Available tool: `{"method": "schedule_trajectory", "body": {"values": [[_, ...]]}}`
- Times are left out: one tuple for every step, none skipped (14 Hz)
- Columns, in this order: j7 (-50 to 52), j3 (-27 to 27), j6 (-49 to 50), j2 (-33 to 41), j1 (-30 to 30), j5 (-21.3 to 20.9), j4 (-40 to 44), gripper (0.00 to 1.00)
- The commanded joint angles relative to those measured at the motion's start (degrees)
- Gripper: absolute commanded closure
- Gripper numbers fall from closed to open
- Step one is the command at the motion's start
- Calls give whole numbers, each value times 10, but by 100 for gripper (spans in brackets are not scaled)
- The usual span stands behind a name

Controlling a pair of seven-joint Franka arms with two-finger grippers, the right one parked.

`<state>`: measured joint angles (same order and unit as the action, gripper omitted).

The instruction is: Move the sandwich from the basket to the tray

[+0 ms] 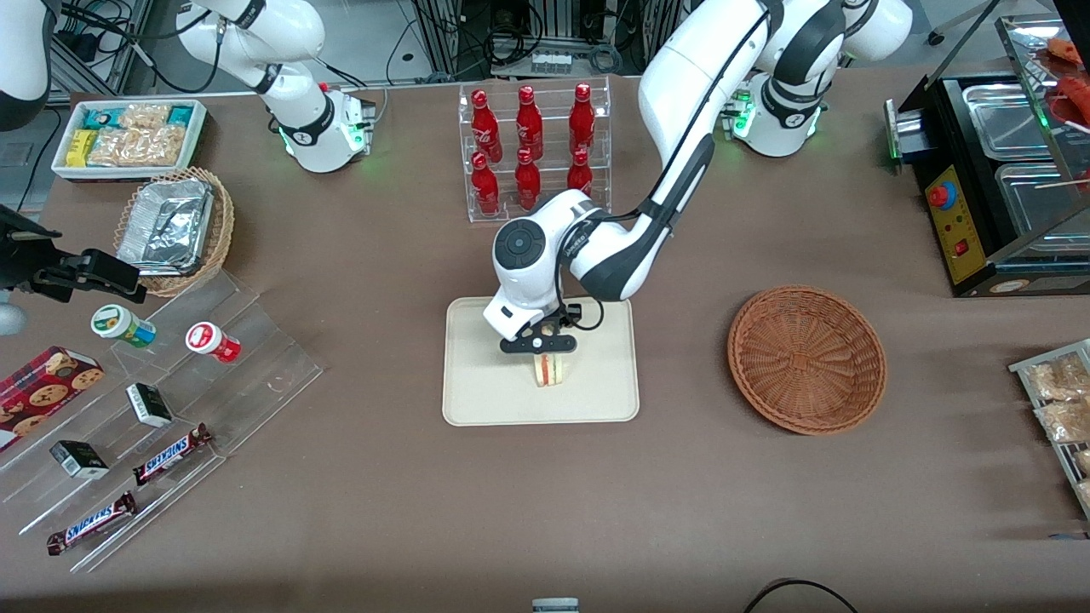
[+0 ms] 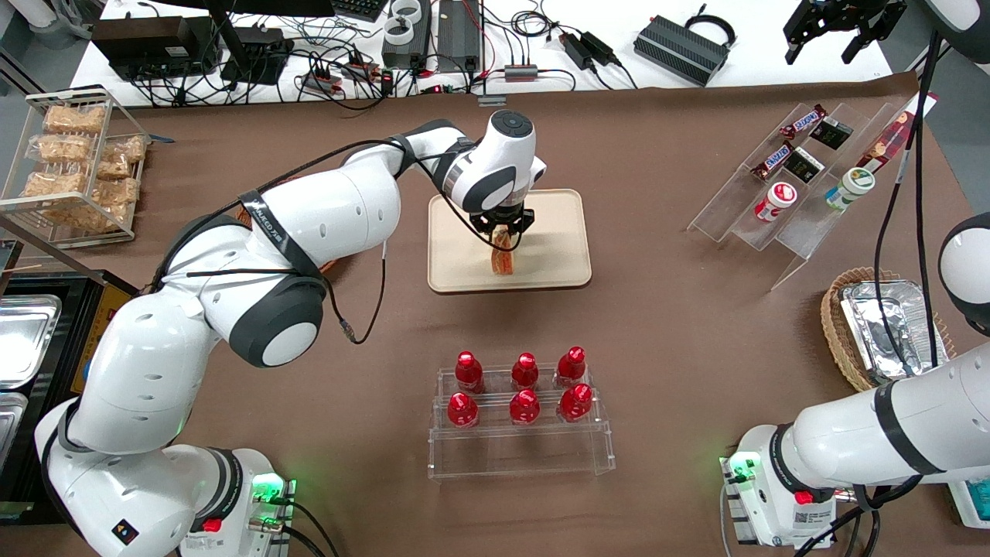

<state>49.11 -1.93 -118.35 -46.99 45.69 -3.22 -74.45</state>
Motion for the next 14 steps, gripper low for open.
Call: {"method": "schedule_trajectory", "body": {"values": [[5, 11, 14, 17, 5, -5, 17, 1], [6, 12, 28, 35, 3, -5, 17, 1], [7, 12, 49, 54, 1, -5, 17, 1], [7, 12, 69, 74, -5, -5, 17, 1], [8, 12, 91, 100, -19, -4, 15, 1], [9, 12, 113, 125, -30, -3, 13, 1], [10, 12, 134, 149, -46, -3, 11, 1], [12, 11, 153, 171, -63, -3, 10, 1], [13, 12, 181, 192, -79, -1, 10, 1], [15, 12, 213, 213, -100, -2, 10, 1], [6, 11, 242, 232, -124, -3, 8, 1], [-3, 11, 269, 252, -147, -2, 7, 1], [-28, 11, 284, 263, -168, -2, 7, 1], [-59, 11, 303, 277, -183, -2, 2, 1]]}}
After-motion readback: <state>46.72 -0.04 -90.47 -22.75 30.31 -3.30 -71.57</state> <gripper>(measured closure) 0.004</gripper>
